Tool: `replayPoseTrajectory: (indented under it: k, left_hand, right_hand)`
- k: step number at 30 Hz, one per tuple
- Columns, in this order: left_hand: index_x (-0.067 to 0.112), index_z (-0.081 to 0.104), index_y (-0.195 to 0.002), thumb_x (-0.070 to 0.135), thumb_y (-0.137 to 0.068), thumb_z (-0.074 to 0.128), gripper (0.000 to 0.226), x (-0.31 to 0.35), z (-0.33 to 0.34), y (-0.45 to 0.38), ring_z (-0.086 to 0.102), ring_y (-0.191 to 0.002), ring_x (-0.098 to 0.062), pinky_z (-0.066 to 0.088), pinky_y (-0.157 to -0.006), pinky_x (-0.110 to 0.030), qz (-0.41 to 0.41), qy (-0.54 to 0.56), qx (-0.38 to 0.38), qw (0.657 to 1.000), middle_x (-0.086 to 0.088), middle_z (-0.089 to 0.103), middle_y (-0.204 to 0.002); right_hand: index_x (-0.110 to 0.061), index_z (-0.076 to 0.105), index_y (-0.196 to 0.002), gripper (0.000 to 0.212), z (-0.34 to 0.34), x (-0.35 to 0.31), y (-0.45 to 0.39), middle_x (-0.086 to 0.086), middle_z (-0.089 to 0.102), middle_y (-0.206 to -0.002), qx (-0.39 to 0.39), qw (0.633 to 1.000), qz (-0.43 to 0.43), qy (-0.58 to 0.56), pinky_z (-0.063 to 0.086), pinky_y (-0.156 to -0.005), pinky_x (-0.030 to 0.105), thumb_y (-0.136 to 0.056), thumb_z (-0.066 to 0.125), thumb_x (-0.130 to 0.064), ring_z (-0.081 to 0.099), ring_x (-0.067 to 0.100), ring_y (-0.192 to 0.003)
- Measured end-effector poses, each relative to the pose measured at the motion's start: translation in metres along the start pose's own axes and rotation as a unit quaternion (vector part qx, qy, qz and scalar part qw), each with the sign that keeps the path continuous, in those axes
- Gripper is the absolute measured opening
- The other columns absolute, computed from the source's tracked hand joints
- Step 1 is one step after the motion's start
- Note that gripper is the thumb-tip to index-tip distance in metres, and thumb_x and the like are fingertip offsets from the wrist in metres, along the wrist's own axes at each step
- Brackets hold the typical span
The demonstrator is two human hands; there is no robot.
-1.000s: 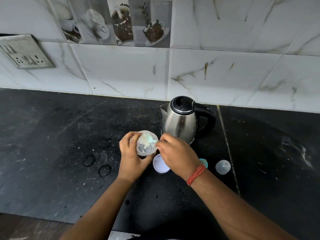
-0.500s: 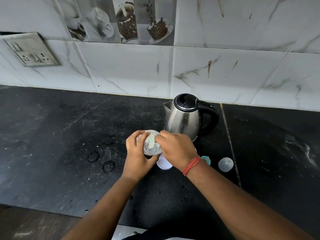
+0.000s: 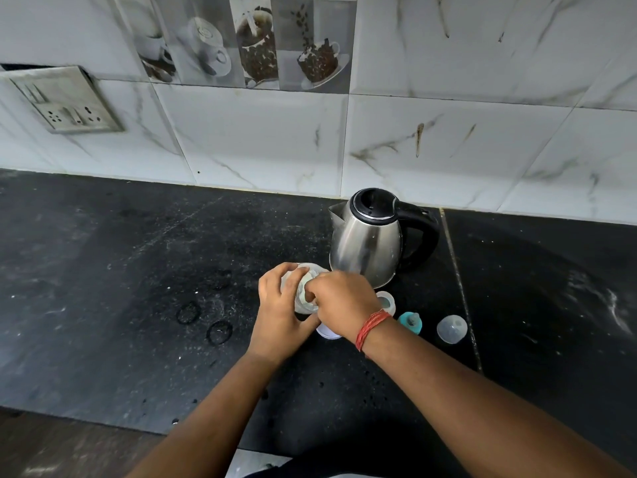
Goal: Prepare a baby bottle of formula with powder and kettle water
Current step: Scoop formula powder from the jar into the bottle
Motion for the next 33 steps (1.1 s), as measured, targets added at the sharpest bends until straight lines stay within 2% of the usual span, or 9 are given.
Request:
replayPoseTrajectory:
  k: [5, 9, 13, 15, 17, 20, 23, 26, 33]
  left_hand:
    - [0.024, 0.045, -0.140, 0.025, -0.072, 0.092, 0.082, -0.006, -0.002, -0.001, 0.036, -0.132, -0.023, 0.028, -0.105, -0.015, -0.009, 0.011, 0.013, 1.000, -0.002, 0.040, -0.143]
    - [0.021, 0.047, -0.139, 0.027, -0.073, 0.092, 0.081, -0.011, -0.004, -0.004, 0.037, -0.131, -0.023, 0.026, -0.107, -0.011, -0.011, 0.011, 0.020, 1.000, -0.003, 0.040, -0.142]
    - [0.023, 0.044, -0.140, 0.027, -0.073, 0.092, 0.083, -0.011, -0.004, -0.005, 0.037, -0.133, -0.022, 0.027, -0.106, -0.011, -0.021, 0.030, 0.012, 0.999, 0.010, 0.034, -0.140]
    - [0.021, 0.044, -0.140, 0.028, -0.073, 0.092, 0.083, -0.012, -0.004, -0.005, 0.039, -0.131, -0.024, 0.028, -0.107, -0.010, -0.026, 0.038, 0.014, 0.999, 0.009, 0.035, -0.139]
    - [0.022, 0.044, -0.140, 0.028, -0.072, 0.093, 0.083, -0.015, -0.004, -0.005, 0.041, -0.131, -0.026, 0.033, -0.110, -0.019, -0.035, 0.045, 0.015, 0.998, 0.007, 0.037, -0.138]
    - [0.023, 0.043, -0.141, 0.031, -0.072, 0.092, 0.084, -0.019, -0.004, -0.003, 0.042, -0.131, -0.025, 0.041, -0.109, -0.039, -0.056, 0.056, 0.014, 0.997, 0.012, 0.034, -0.138]
    - [0.023, 0.044, -0.140, 0.044, -0.072, 0.083, 0.081, -0.025, -0.004, -0.001, 0.045, -0.131, -0.023, 0.044, -0.111, -0.045, -0.076, 0.070, 0.010, 0.995, 0.017, 0.034, -0.135]
    - [0.025, 0.044, -0.139, 0.045, -0.072, 0.083, 0.080, -0.031, -0.005, 0.001, 0.046, -0.131, -0.017, 0.045, -0.111, -0.042, -0.101, 0.091, -0.001, 0.991, 0.017, 0.036, -0.134]
    - [0.024, 0.045, -0.136, 0.019, -0.074, 0.090, 0.076, -0.050, -0.006, 0.012, 0.044, -0.125, 0.004, 0.043, -0.110, -0.033, -0.173, 0.114, -0.021, 0.978, 0.007, 0.041, -0.131]
  right_hand:
    - [-0.028, 0.077, -0.091, 0.021, 0.004, 0.018, 0.003, -0.007, 0.075, -0.092, 0.005, 0.965, 0.111, -0.238, 0.056, -0.077, 0.030, -0.088, 0.065, -0.011, 0.069, 0.013, -0.086]
    - [-0.020, 0.074, -0.080, 0.020, 0.007, 0.031, 0.010, -0.007, 0.068, -0.064, 0.014, 0.884, 0.190, -0.426, 0.050, -0.051, 0.021, -0.086, 0.067, -0.002, 0.060, 0.004, -0.047]
    - [-0.005, 0.073, -0.087, 0.012, 0.011, 0.040, 0.017, 0.007, 0.067, -0.061, 0.026, 0.794, 0.237, -0.559, 0.050, -0.048, 0.024, -0.088, 0.065, 0.003, 0.061, 0.014, -0.049]
    - [-0.003, 0.073, -0.087, 0.012, 0.014, 0.044, 0.020, 0.010, 0.067, -0.062, 0.042, 0.767, 0.252, -0.589, 0.052, -0.049, 0.026, -0.088, 0.064, 0.006, 0.061, 0.016, -0.050]
    - [-0.003, 0.072, -0.085, 0.014, 0.016, 0.047, 0.022, 0.010, 0.067, -0.062, 0.054, 0.746, 0.264, -0.610, 0.053, -0.050, 0.028, -0.088, 0.063, 0.007, 0.062, 0.016, -0.049]
    - [-0.004, 0.072, -0.083, 0.016, 0.017, 0.051, 0.023, 0.008, 0.068, -0.062, 0.068, 0.729, 0.273, -0.624, 0.054, -0.050, 0.027, -0.088, 0.063, 0.009, 0.064, 0.016, -0.050]
    - [-0.005, 0.072, -0.083, 0.018, 0.018, 0.052, 0.023, 0.005, 0.068, -0.059, 0.075, 0.722, 0.276, -0.630, 0.054, -0.050, 0.026, -0.088, 0.063, 0.009, 0.065, 0.016, -0.052]
    - [-0.006, 0.072, -0.083, 0.019, 0.020, 0.051, 0.022, 0.004, 0.068, -0.059, 0.077, 0.718, 0.280, -0.633, 0.055, -0.051, 0.026, -0.089, 0.062, 0.009, 0.066, 0.017, -0.053]
    - [-0.001, 0.070, -0.090, 0.012, 0.026, 0.048, 0.021, 0.012, 0.068, -0.068, 0.071, 0.703, 0.286, -0.647, 0.057, -0.053, 0.024, -0.091, 0.062, 0.008, 0.068, 0.015, -0.055]
Point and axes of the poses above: each hand's wrist, its own y-axis away from the middle knuckle, its own z-axis out of the palm, x = y × z, the point moved 5 cm from there along -y, towards the middle knuckle
